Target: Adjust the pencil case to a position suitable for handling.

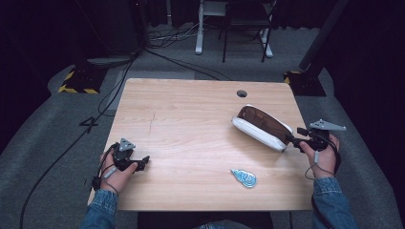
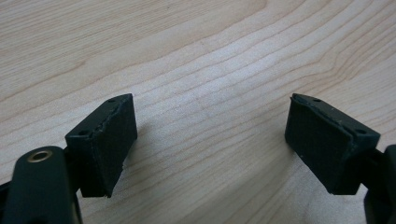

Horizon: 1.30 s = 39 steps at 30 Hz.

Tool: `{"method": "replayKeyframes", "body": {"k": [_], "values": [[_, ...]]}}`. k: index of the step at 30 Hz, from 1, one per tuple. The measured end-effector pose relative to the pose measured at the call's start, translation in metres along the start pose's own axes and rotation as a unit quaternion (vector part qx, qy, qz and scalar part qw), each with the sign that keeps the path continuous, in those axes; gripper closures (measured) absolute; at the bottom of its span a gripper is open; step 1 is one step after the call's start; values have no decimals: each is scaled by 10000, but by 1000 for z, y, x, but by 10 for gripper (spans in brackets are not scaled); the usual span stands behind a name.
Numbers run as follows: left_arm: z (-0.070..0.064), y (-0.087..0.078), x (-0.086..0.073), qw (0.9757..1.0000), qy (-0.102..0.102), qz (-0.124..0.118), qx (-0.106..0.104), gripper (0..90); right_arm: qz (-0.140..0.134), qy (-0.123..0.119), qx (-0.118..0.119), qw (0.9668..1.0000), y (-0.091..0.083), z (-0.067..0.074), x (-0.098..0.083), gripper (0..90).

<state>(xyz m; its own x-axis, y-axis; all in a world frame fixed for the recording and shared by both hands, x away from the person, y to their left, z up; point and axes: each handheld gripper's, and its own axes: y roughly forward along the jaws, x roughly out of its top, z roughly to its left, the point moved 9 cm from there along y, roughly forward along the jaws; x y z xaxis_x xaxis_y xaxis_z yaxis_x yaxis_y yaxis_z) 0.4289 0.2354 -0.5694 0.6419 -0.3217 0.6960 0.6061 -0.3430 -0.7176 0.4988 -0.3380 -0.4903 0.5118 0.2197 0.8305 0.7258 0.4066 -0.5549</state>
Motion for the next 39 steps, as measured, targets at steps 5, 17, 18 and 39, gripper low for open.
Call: {"method": "replayKeyframes", "body": {"k": [5, 17, 18, 39], "values": [[0, 1, 0, 10000, -8, -3, -2, 167, 76, -25, 1, 10000, 11, -1, 1, 352], [-1, 1, 1, 10000, -22, 4, 5, 159, 346, -59, 37, 9994, 30, 0, -8, 375], [-1, 1, 1, 10000, -16, 2, 8, 160, 347, -67, 59, 9994, 32, 0, -8, 382], [-1, 1, 1, 10000, -26, 22, 9, 157, 510, -395, 437, 9970, 36, 11, -10, 823]]}}
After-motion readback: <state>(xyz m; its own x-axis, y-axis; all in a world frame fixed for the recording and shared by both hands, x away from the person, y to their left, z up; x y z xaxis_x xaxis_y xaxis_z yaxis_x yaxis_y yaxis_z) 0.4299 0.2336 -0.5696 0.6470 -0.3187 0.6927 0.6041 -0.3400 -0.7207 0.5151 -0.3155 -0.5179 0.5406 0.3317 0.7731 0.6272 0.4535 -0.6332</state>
